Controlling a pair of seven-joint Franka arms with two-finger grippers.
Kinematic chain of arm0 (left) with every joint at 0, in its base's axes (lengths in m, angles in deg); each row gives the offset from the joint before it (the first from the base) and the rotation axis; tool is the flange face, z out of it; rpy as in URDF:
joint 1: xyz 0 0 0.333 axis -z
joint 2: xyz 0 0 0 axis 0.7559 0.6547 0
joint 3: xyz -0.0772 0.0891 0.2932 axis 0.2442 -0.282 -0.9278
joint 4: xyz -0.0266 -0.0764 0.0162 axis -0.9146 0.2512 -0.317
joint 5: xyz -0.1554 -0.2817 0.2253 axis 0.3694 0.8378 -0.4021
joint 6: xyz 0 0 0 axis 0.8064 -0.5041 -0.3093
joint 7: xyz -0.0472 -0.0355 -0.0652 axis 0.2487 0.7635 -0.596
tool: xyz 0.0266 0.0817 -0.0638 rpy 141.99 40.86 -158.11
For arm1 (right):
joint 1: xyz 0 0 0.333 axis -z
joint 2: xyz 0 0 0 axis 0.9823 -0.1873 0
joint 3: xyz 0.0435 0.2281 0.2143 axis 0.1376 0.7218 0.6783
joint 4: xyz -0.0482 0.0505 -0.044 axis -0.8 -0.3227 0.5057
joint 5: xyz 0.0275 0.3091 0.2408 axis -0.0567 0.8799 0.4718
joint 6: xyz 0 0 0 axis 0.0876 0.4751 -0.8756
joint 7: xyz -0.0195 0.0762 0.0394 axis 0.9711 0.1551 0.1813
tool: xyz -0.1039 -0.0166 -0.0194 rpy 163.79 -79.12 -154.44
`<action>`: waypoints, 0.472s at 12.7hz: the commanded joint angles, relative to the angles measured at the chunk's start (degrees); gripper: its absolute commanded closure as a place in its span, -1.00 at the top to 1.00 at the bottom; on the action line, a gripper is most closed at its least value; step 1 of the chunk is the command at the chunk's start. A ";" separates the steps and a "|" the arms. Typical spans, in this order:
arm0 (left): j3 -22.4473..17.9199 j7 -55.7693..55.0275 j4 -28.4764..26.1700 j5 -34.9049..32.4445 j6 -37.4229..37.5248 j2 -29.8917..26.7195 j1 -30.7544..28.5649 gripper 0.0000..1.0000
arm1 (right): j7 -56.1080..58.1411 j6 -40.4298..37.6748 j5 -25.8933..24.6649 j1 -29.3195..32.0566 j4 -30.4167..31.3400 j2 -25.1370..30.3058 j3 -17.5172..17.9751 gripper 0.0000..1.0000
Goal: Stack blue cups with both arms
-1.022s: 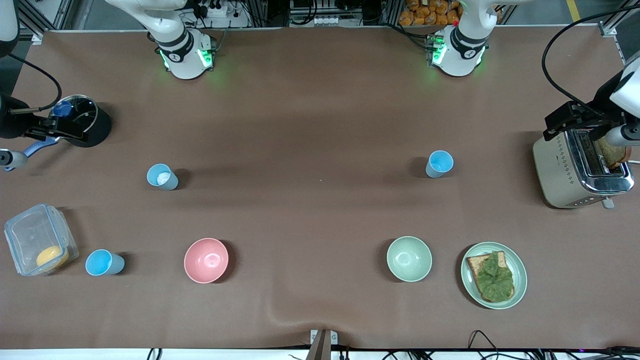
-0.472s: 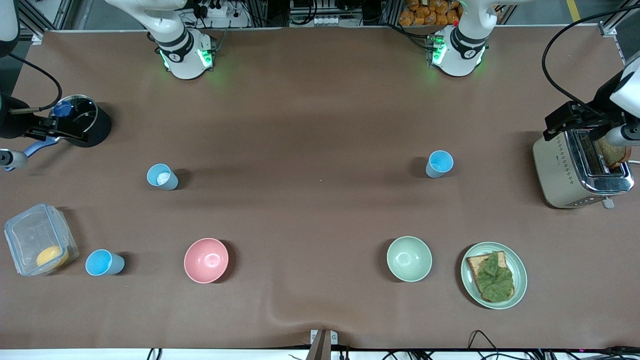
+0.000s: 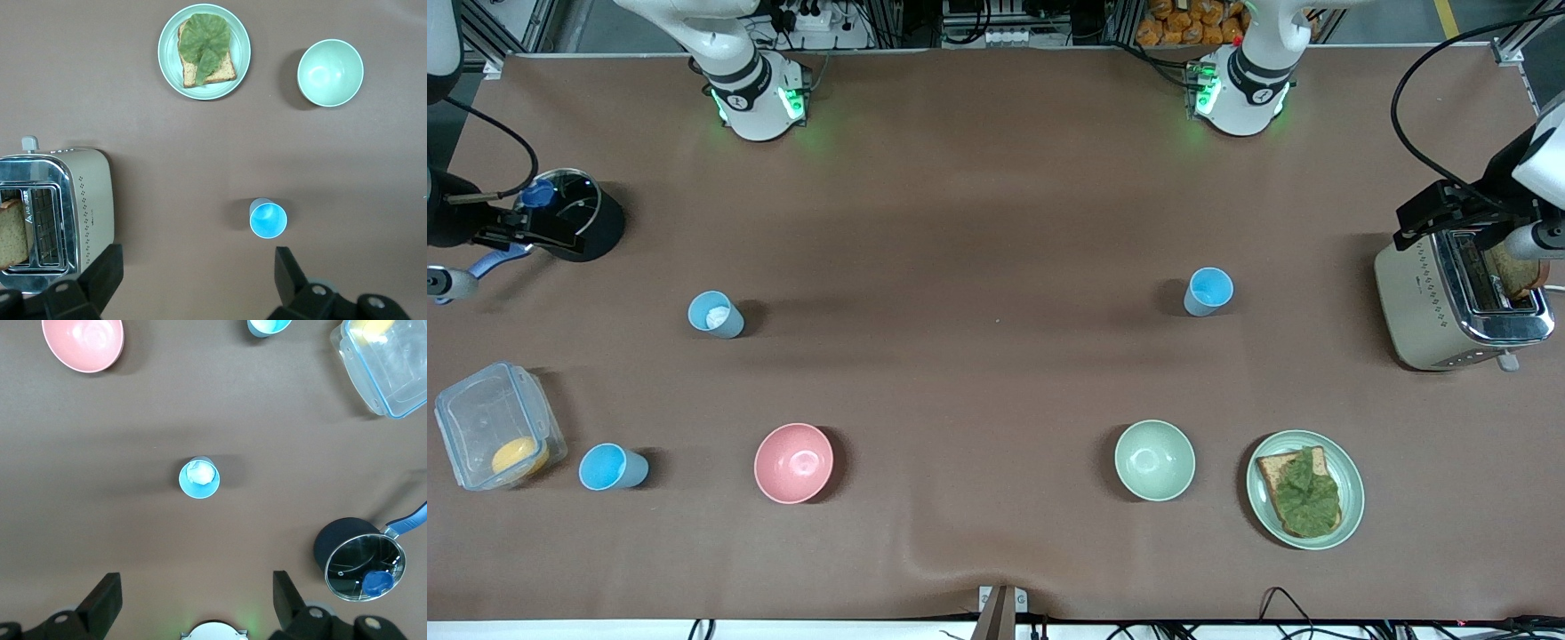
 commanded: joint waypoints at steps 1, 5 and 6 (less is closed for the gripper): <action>0.03 -0.97 0.88 0.67 0.94 -0.05 -0.10 1.00 | 0.57 -0.09 -1.29 -0.04 -0.34 -1.24 0.23 1.00; -0.06 -0.97 0.88 0.67 0.94 -0.05 -0.10 1.00 | 0.92 3.07 -0.94 -0.32 -0.08 -6.76 0.31 1.00; 0.03 -0.97 0.88 0.67 0.94 0.04 -0.10 1.00 | 1.18 3.95 -0.85 0.04 0.62 -8.09 0.31 1.00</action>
